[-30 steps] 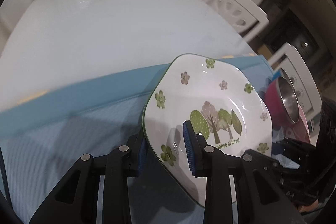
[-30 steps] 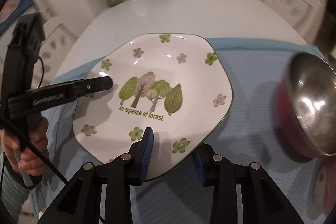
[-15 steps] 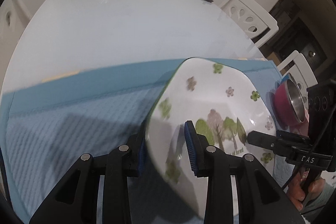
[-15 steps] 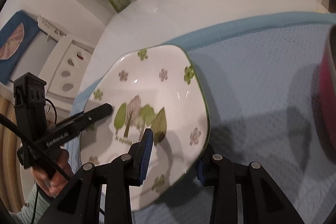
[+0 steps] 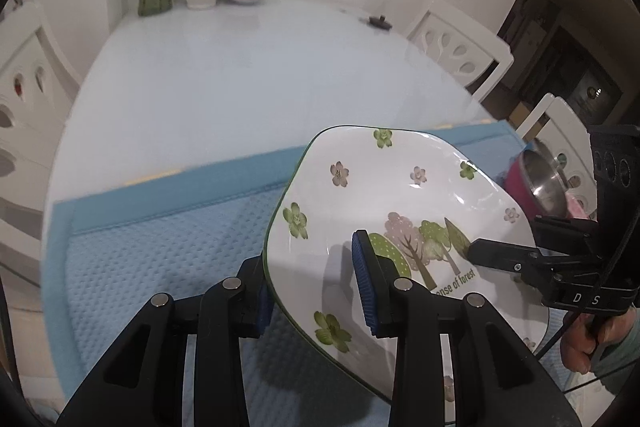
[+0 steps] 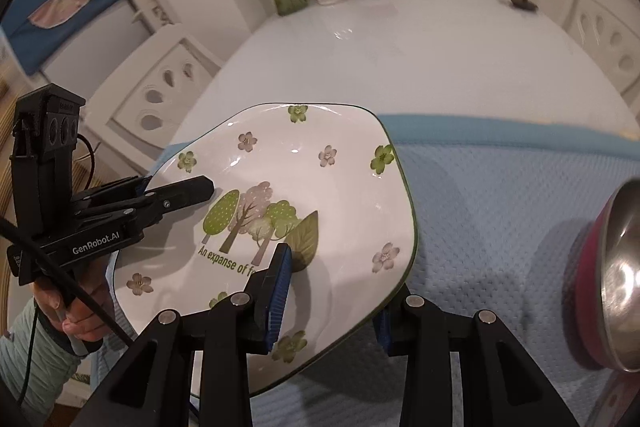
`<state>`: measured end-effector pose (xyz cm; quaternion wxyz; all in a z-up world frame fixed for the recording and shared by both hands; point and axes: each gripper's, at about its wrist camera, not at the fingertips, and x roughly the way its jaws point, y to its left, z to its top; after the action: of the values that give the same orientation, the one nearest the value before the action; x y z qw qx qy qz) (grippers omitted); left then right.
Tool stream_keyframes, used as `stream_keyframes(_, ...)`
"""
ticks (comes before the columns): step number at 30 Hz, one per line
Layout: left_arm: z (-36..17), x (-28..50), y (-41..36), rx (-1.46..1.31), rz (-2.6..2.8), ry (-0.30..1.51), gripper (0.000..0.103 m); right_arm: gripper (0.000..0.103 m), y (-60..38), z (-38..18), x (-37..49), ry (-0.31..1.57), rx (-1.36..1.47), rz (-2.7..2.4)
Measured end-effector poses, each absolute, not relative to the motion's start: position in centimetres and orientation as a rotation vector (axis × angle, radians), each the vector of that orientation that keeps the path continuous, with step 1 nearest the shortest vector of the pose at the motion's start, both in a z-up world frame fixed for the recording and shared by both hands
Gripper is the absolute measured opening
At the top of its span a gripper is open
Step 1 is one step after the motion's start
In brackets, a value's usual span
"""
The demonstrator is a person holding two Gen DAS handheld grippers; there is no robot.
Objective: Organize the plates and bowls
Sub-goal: 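Lift the smaller tree-printed plate and carry it toward the plate stack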
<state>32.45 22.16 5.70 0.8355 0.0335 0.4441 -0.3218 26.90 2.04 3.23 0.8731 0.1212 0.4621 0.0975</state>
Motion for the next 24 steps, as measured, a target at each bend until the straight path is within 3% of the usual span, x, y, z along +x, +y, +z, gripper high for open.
stream_keyframes(13, 16.4, 21.2, 26.7, 0.056, -0.669, 0.775, 0.031, 0.035, 6.5, 13.6, 17.3, 0.864, 0.162, 0.286)
stream_keyframes(24, 13.9, 8.7, 30.5, 0.057, -0.650, 0.894, 0.031, 0.035, 10.1, 10.7, 4.3, 0.996, 0.186, 0.318)
